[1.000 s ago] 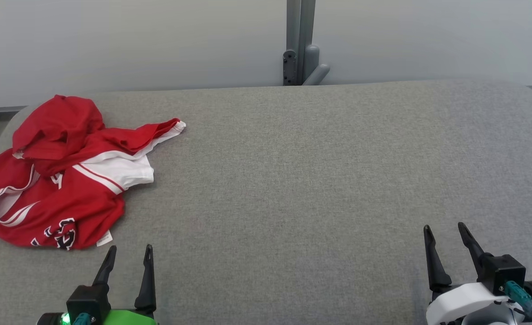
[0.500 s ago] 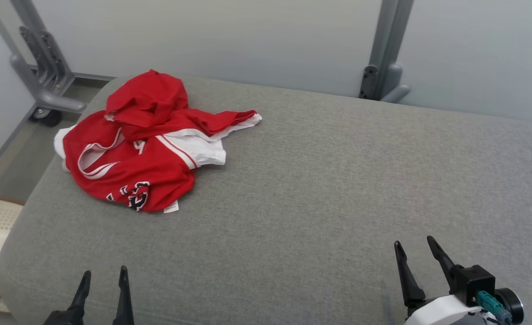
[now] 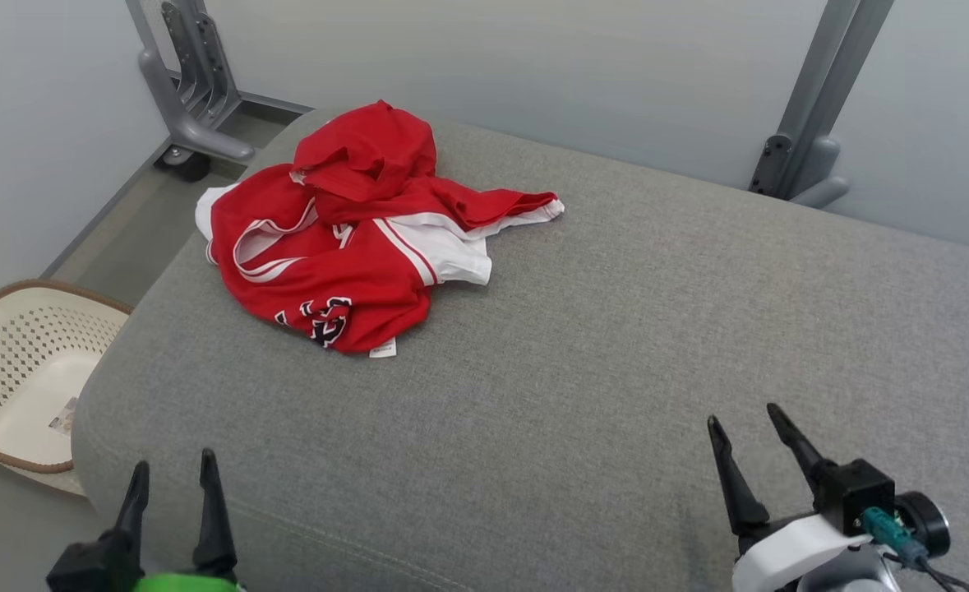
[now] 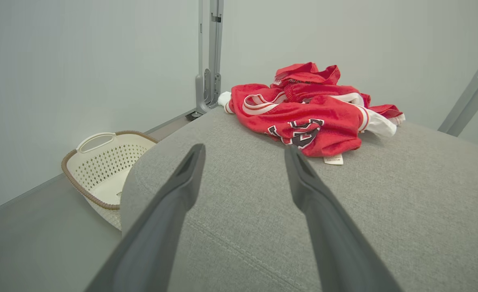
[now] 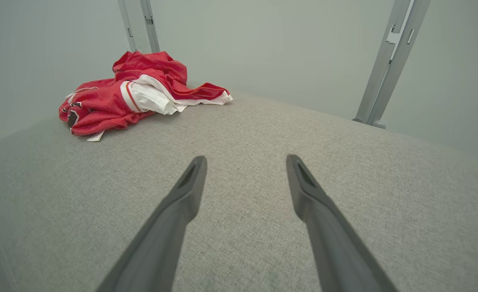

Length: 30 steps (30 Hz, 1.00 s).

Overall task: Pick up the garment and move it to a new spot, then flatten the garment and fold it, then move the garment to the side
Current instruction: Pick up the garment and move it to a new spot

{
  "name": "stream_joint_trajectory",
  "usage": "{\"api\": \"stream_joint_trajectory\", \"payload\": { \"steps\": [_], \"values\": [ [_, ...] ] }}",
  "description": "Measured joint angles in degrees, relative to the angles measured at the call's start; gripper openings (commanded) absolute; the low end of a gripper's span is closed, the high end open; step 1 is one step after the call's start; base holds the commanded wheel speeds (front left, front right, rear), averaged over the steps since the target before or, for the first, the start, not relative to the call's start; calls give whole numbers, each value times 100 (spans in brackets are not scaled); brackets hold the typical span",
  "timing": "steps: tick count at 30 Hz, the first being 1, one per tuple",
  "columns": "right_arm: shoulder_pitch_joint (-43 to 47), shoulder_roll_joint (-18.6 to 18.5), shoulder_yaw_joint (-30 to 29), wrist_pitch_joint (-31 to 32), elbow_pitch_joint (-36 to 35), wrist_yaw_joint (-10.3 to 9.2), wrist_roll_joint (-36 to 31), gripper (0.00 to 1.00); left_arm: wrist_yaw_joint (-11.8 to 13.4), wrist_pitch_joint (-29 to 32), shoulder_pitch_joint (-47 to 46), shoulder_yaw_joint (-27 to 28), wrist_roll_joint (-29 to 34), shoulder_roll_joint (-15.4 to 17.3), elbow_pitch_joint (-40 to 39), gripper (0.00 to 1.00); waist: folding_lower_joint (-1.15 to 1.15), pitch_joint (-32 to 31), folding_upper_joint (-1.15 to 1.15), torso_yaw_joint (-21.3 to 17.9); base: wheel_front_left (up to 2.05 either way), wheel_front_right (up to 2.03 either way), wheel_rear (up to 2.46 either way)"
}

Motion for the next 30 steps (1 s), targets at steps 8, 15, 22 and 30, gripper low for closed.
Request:
{"api": "stream_joint_trajectory", "payload": {
  "steps": [8, 15, 22, 30],
  "values": [
    [-510, -591, -109, 0, -330, 0, -19, 100, 25, -2, -1531, -577, -677, 2, 740, 100, 0, 616, 0, -58, 0, 0, 0],
    [-779, -892, -171, 0, -582, 0, -8, 100, -10, 589, -3245, -722, -1278, 36, 2194, 100, 0, 1488, 0, -301, 0, 0, 0],
    [-996, -913, -91, 0, -653, 0, 14, 100, -46, 1165, -4215, -619, -1474, 379, 3379, 100, 1, 2269, 0, -712, 0, 0, 0],
    [-1064, -848, -122, 0, -657, 0, 91, 100, -49, 1200, -4654, -657, -1489, 681, 4258, 0, 0, 2613, 0, -1281, 0, 0, 0]
  ]
}}
